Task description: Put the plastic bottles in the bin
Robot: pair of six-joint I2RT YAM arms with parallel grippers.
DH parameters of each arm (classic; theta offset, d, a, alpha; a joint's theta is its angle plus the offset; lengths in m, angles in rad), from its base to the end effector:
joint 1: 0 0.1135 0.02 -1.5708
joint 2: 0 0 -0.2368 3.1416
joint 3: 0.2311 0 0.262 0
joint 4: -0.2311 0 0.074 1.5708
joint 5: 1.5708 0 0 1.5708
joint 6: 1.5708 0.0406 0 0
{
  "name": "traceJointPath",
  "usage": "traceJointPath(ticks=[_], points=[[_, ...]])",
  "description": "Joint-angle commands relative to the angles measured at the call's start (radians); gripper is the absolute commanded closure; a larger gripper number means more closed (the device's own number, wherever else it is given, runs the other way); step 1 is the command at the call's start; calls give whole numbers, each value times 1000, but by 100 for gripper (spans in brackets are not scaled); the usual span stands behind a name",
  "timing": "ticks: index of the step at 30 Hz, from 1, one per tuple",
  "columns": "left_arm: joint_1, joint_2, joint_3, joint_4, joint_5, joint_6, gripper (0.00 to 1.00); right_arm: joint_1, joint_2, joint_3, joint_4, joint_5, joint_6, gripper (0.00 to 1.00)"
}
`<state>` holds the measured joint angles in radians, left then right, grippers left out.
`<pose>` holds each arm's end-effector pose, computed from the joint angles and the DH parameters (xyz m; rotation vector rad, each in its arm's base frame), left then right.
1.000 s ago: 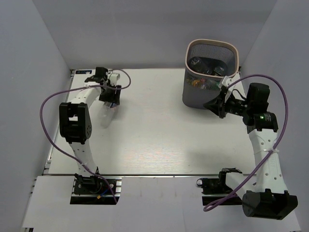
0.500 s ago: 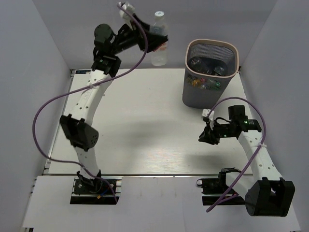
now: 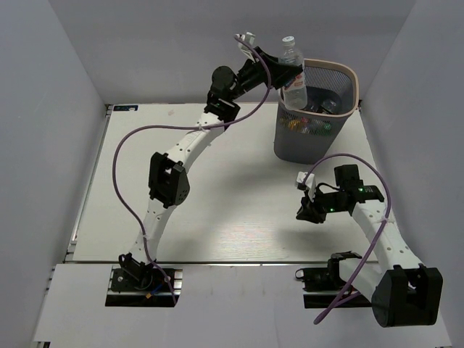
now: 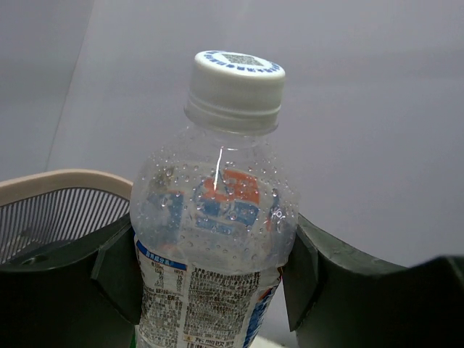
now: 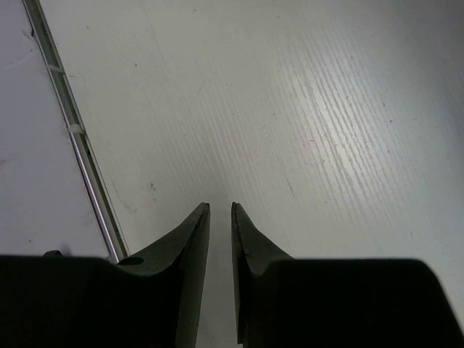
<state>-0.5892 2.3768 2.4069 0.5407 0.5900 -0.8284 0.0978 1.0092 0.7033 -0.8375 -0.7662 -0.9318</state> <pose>0.4319 -0.3159 0.4033 0.4707 1.1517 -1.5464 0.1943 0.0473 0.2004 -1.3492 1.9635 0.6659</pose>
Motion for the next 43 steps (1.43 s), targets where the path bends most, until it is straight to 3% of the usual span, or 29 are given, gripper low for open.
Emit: traceJointPath(ticks=[1, 5, 11, 14, 15, 18, 19, 20, 24, 29, 32, 36, 37, 38, 43], points=[[-11, -38, 89, 156, -122, -101, 100, 10, -37, -30, 17, 5, 2, 76], [-20, -60, -1, 144, -166, -89, 100, 14, -47, -53, 32, 5, 4, 76], [-69, -12, 33, -2, -289, 15, 82, 11, -50, -34, 37, 7, 14, 71], [-89, 9, 34, -24, -326, 54, 67, 10, -58, -31, 37, 5, 21, 67], [-89, 22, 34, -34, -326, 64, 52, 8, -61, -36, 35, 4, 24, 65], [-89, 32, 52, -68, -374, 78, 26, 11, -73, -47, 58, 7, 45, 43], [-89, 32, 52, -77, -384, 87, 14, 8, -80, -48, 61, 11, 53, 15], [-89, 32, 66, -77, -384, 87, 1, 11, -87, -53, 81, 18, 56, 10], [-89, -31, 75, -140, -394, 156, 1, 11, -75, -45, 139, 48, 149, 10], [-78, -152, -37, -218, -375, 242, 1, 14, -35, -16, 158, 38, 186, 10], [-78, -312, -152, -298, -375, 351, 1, 10, -34, 7, 179, 48, 235, 10], [-69, -583, -431, -490, -351, 521, 1, 8, -47, 36, 270, 174, 427, 10], [-69, -710, -496, -575, -363, 560, 1, 5, -55, 45, 273, 179, 480, 10], [-69, -773, -643, -612, -363, 637, 1, 3, -60, 48, 281, 186, 488, 10], [-69, -1117, -1110, -745, -468, 664, 1, 5, -103, 32, 373, 220, 597, 10]])
